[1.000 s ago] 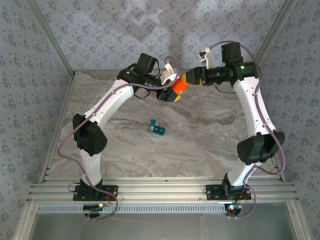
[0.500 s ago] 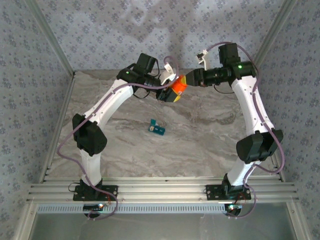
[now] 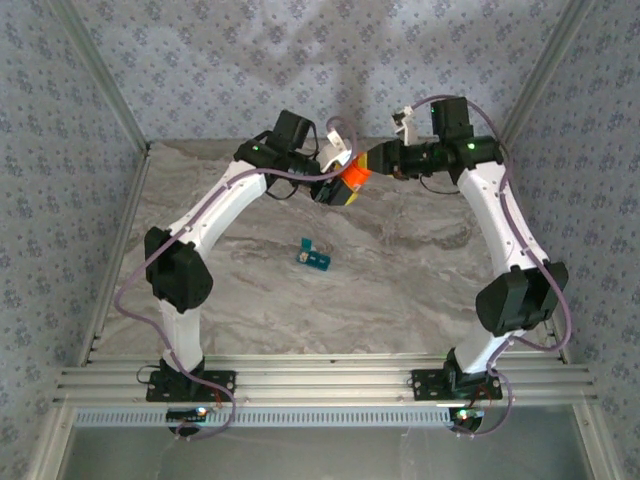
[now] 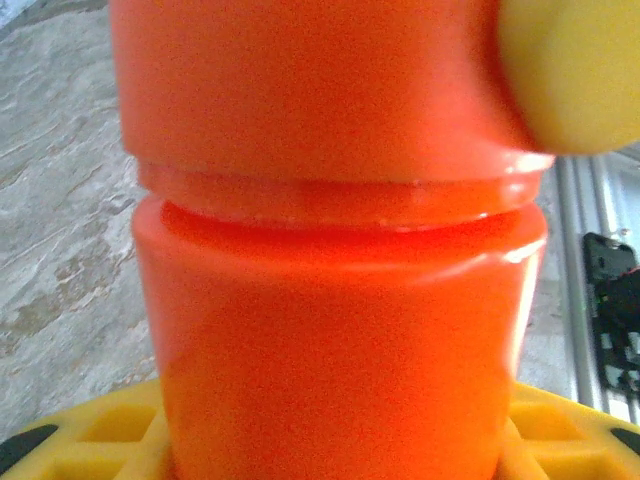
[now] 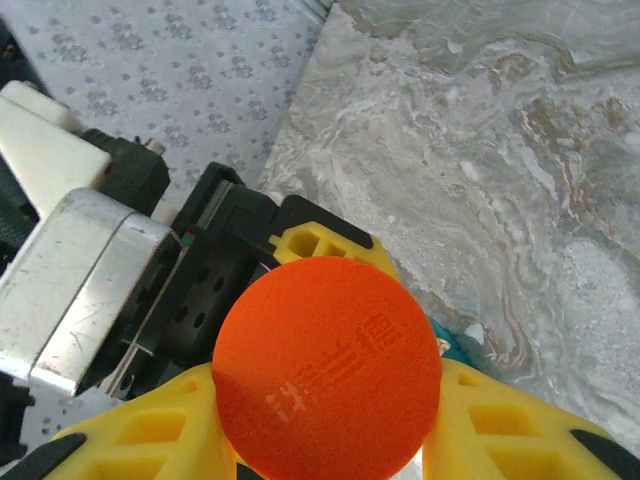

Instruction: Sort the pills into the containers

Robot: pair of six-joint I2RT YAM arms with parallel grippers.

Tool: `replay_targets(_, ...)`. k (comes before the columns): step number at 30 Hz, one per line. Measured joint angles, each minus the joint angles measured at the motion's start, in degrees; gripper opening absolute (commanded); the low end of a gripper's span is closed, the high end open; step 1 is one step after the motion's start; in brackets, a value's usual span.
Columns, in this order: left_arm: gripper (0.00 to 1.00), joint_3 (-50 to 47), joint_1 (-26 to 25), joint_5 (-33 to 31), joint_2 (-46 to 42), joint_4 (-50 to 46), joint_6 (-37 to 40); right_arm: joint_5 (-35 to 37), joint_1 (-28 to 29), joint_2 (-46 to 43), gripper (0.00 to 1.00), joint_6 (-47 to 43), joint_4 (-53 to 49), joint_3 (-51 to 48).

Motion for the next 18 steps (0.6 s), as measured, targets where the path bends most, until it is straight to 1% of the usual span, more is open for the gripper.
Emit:
replay_targets(5,0.0,-0.31,-0.33,-2.91,-0.02,0.5,-0.02,2.1,0.5,-1.92,0.28,8.96,6.36,-4.66)
replay_targets(9,0.0,-0.31,-0.28,-3.69,-0.11,0.87,-0.07,3.26,0.87,-2.03,0.3,11.65,7.54,-4.74)
replay_targets(11,0.0,-0.31,-0.28,-3.72,-0.11,0.98,-0.04,3.37,0.87,-2.03,0.33,11.96,7.52,-4.72)
replay_targets(13,0.0,-0.31,-0.28,-3.67,-0.11,1.01,-0.04,3.28,0.72,-2.01,0.43,11.91,7.28,-4.5)
replay_targets(15,0.0,-0.31,-0.28,-3.19,-0.11,1.64,0.0,2.73,0.11,-1.95,0.54,11.65,6.34,-3.69)
replay_targets(18,0.0,-0.28,-0.33,-1.66,-0.2,3.54,0.02,-0.98,-1.86,-1.75,0.66,10.08,4.98,-2.05)
